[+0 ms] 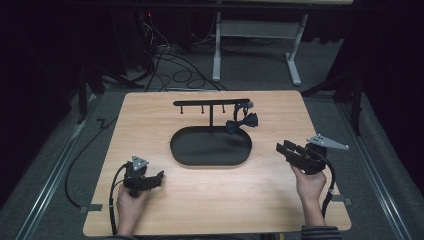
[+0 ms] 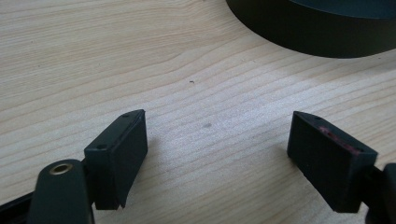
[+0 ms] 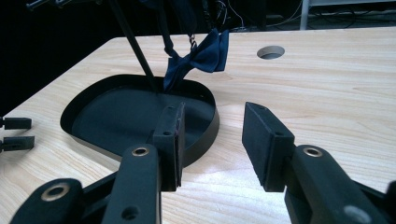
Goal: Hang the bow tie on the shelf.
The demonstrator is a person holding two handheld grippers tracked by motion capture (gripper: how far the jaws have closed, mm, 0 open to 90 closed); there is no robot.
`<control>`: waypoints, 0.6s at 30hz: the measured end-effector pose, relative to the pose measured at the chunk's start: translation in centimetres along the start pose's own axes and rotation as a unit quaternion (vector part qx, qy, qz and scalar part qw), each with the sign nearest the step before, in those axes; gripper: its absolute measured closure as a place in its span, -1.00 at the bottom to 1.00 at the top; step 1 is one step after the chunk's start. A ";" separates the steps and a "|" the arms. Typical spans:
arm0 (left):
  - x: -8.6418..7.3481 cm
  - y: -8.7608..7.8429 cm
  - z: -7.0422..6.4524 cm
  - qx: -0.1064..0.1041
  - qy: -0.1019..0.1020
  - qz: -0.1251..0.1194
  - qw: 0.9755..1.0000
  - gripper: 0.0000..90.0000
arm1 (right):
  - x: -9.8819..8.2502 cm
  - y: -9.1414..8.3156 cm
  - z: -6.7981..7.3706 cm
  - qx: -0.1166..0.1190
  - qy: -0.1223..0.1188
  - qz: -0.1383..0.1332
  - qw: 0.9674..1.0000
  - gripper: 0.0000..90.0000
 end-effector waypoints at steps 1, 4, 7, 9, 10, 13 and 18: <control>0.0 0.0 0.0 0.000 0.000 0.000 1.000 -0.54 | -0.1 0.0 0.0 0.000 -0.001 0.001 1.000 0.35; 0.0 0.0 0.0 0.000 0.000 0.000 1.000 -0.54 | -0.3 0.0 0.1 0.001 0.000 0.000 1.000 0.35; 0.0 0.0 0.0 0.000 0.000 0.000 1.000 -0.54 | -0.5 0.0 0.2 0.001 -0.001 0.002 1.000 0.35; 0.0 0.0 0.0 0.000 0.000 0.000 1.000 -0.54 | -0.7 0.0 0.2 0.002 0.000 0.003 1.000 0.35; 0.0 0.0 0.0 0.000 0.000 0.000 1.000 -0.54 | -0.8 0.0 0.2 0.003 0.000 0.003 1.000 0.35; 0.0 0.0 0.0 0.000 0.000 0.000 1.000 -0.54 | -1.0 0.1 0.2 0.006 0.004 0.006 1.000 0.35; 0.0 0.0 0.0 0.000 0.000 0.000 1.000 -0.54 | -1.6 0.4 0.2 0.009 0.007 0.013 1.000 0.35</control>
Point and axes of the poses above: each handheld gripper's, and its own axes: y roughly forward along the jaws, x roughly out of its top, z roughly to its left, the point moved 4 cm from there along y, roughly forward along the jaws, and after that the axes turned 12 degrees about z, right-handed, at the moved point
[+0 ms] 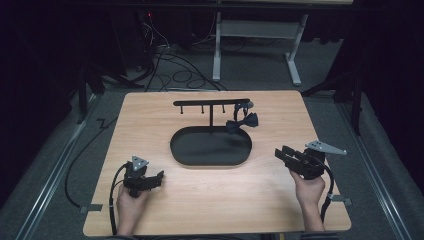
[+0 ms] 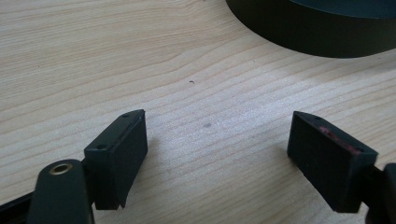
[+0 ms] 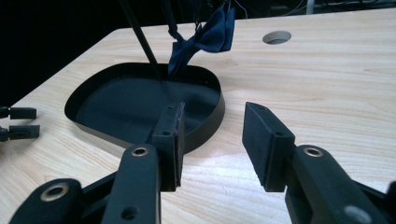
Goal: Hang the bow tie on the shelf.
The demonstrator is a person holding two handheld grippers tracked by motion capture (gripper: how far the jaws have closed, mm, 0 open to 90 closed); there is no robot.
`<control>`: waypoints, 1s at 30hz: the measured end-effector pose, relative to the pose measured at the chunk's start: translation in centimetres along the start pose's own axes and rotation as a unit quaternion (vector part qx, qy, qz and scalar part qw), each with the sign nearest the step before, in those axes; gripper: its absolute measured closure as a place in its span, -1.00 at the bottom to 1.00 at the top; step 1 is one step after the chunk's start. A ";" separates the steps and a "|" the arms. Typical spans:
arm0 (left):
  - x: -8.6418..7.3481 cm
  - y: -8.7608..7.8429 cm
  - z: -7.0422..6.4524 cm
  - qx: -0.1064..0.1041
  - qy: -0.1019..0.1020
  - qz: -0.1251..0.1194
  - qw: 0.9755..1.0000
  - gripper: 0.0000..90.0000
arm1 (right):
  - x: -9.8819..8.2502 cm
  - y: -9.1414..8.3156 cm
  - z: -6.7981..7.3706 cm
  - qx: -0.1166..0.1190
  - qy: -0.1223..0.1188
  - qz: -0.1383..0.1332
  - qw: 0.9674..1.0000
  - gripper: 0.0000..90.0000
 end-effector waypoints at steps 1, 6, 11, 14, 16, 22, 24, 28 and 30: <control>0.0 0.0 0.0 0.000 0.000 0.000 1.000 -0.54 | -0.1 0.0 0.0 0.000 0.000 0.001 1.000 0.35; 0.0 0.0 0.0 0.000 0.000 0.000 1.000 -0.54 | -0.5 0.2 0.0 0.001 0.003 0.004 1.000 0.35; 0.0 0.0 0.0 0.000 0.000 0.000 1.000 -0.54 | -1.0 0.3 0.0 0.004 0.007 0.005 1.000 0.35; 0.0 0.0 0.0 0.000 0.000 0.000 1.000 -0.54 | -1.3 0.3 -0.1 0.008 0.009 0.006 1.000 0.35; 0.0 0.0 0.0 0.000 0.000 0.000 1.000 -0.54 | -1.4 0.3 -0.1 0.010 0.012 0.006 1.000 0.35; 0.0 0.0 0.0 0.000 0.000 0.000 1.000 -0.54 | -1.9 0.4 -0.1 0.013 0.016 0.007 1.000 0.35; 0.0 0.0 0.0 0.000 0.000 0.000 1.000 -0.54 | -2.0 0.4 -0.1 0.014 0.019 0.008 1.000 0.35; 0.0 0.0 0.0 0.000 0.000 0.000 1.000 -0.54 | -2.3 0.5 -0.1 0.016 0.021 0.010 1.000 0.35; 0.0 0.0 0.0 0.000 0.000 0.000 1.000 -0.54 | -2.5 0.6 -0.1 0.017 0.022 0.010 1.000 0.35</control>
Point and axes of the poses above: each handheld gripper's, and its own axes: y roughly forward along the jaws, x roughly out of its top, z roughly to its left, the point moved 4 cm from there along y, roughly forward along the jaws, and after that the axes turned 12 degrees about z, right-handed, at the moved point
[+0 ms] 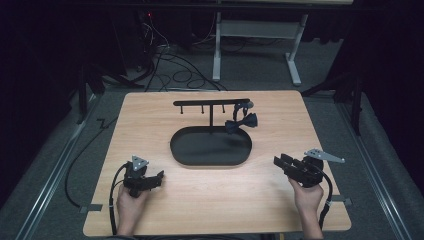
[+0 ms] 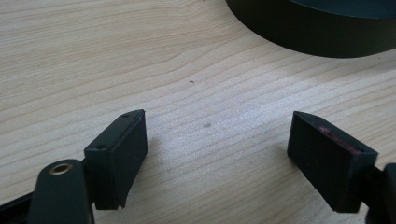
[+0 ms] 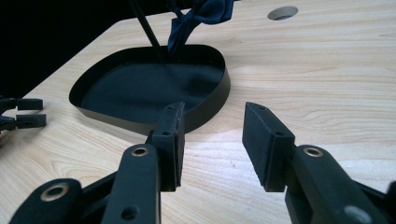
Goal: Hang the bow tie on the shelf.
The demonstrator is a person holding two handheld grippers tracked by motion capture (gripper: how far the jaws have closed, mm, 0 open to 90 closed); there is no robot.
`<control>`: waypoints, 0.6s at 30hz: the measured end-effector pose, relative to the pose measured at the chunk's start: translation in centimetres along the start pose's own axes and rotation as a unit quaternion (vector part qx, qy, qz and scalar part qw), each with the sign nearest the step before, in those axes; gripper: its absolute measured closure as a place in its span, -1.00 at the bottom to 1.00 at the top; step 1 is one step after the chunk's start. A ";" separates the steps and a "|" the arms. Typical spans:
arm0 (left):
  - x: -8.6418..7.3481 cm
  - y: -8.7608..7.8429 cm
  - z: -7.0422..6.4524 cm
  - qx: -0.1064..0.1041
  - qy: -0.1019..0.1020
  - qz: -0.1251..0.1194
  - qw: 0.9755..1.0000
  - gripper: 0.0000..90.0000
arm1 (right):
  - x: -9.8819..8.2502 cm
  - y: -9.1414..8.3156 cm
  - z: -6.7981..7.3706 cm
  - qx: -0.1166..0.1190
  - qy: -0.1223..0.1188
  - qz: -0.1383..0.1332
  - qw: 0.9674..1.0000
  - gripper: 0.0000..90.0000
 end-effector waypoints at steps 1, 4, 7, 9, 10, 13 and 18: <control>0.0 0.0 0.0 0.000 0.000 0.000 1.000 -0.54 | 0.0 0.0 0.0 0.001 0.000 0.000 1.000 0.35; 0.0 0.0 0.0 0.000 0.000 0.000 1.000 -0.54 | -0.3 0.2 0.1 0.004 0.002 0.001 1.000 0.35; 0.0 0.0 0.0 0.000 0.000 0.001 1.000 -0.54 | -0.6 0.5 0.1 0.006 0.004 0.005 1.000 0.35; 0.0 0.0 0.0 0.000 0.000 0.000 1.000 -0.54 | -0.8 0.6 0.1 0.007 0.005 0.005 1.000 0.35; 0.0 0.0 0.0 0.000 0.000 0.000 1.000 -0.54 | -0.9 0.7 0.2 0.008 0.006 0.006 1.000 0.35; 0.0 0.0 0.0 0.000 0.000 0.000 1.000 -0.54 | -1.0 0.9 0.2 0.010 0.007 0.007 1.000 0.35; 0.0 0.0 0.0 0.000 0.000 0.000 1.000 -0.54 | -1.1 1.7 0.7 0.013 0.003 0.009 1.000 0.36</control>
Point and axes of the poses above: each handheld gripper's, and its own axes: y roughly forward along the jaws, x roughly out of its top, z roughly to its left, the point moved 4 cm from there along y, roughly forward along the jaws, and after that the axes turned 12 degrees about z, right-handed, at the moved point
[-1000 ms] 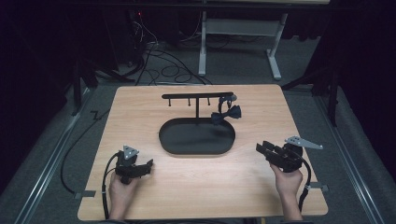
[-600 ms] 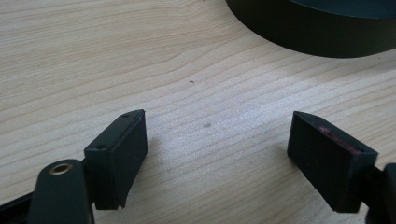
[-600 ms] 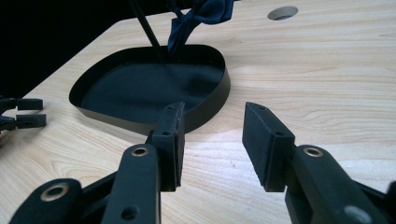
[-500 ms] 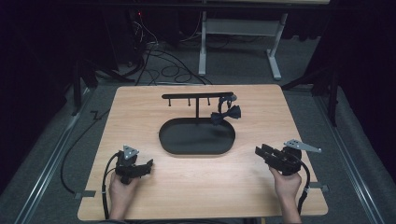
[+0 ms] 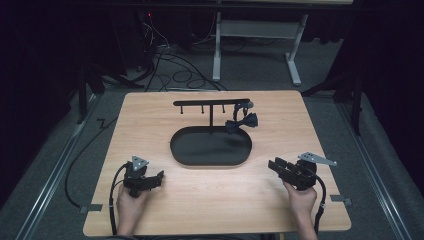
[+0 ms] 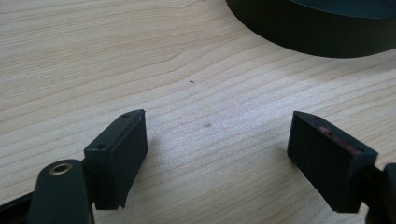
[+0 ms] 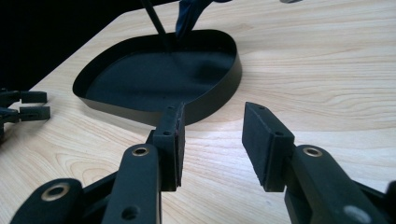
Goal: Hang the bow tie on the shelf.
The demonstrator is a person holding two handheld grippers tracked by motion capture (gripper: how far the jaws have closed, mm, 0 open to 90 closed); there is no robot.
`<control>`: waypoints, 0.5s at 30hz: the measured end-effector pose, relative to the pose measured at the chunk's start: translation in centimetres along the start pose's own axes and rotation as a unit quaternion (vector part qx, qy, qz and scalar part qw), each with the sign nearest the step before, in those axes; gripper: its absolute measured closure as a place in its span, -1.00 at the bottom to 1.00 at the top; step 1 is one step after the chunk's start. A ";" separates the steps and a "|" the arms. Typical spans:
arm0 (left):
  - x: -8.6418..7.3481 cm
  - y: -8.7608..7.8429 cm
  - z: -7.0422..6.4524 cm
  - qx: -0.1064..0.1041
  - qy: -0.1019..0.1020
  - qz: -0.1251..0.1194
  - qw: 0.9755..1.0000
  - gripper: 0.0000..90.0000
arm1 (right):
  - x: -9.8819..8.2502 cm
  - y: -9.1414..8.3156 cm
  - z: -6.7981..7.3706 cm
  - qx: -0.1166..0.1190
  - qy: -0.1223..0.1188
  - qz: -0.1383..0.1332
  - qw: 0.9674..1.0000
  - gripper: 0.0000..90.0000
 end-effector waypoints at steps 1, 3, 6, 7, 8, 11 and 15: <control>0.0 0.0 0.0 0.000 0.000 0.000 1.000 -0.54 | 0.0 0.2 0.1 -0.001 -0.003 0.002 1.000 0.36; 0.0 0.0 0.0 0.000 0.000 0.000 1.000 -0.54 | 0.0 0.5 0.3 0.000 -0.006 0.004 1.000 0.36; 0.0 0.0 0.0 0.000 0.000 0.000 1.000 -0.54 | 0.0 0.9 0.5 0.001 -0.009 0.007 1.000 0.36; 0.0 0.0 0.0 0.000 0.000 0.000 1.000 -0.54 | 0.0 1.0 0.6 0.002 -0.009 0.009 1.000 0.36; 0.0 0.0 0.0 0.000 0.000 0.000 1.000 -0.54 | 0.0 1.2 0.7 0.003 -0.010 0.011 1.000 0.36; 0.0 0.0 0.0 0.000 0.000 0.000 1.000 -0.54 | -0.1 1.5 0.8 0.004 -0.011 0.016 1.000 0.36; 0.0 0.0 0.0 0.000 0.000 0.000 1.000 -0.54 | -0.3 1.9 0.9 0.005 -0.011 0.020 1.000 0.36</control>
Point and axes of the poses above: each handheld gripper's, and its own axes: y roughly forward along the jaws, x roughly out of its top, z roughly to its left, the point moved 4 cm from there along y, roughly forward along the jaws, and after that the axes turned 12 degrees about z, right-handed, at the moved point
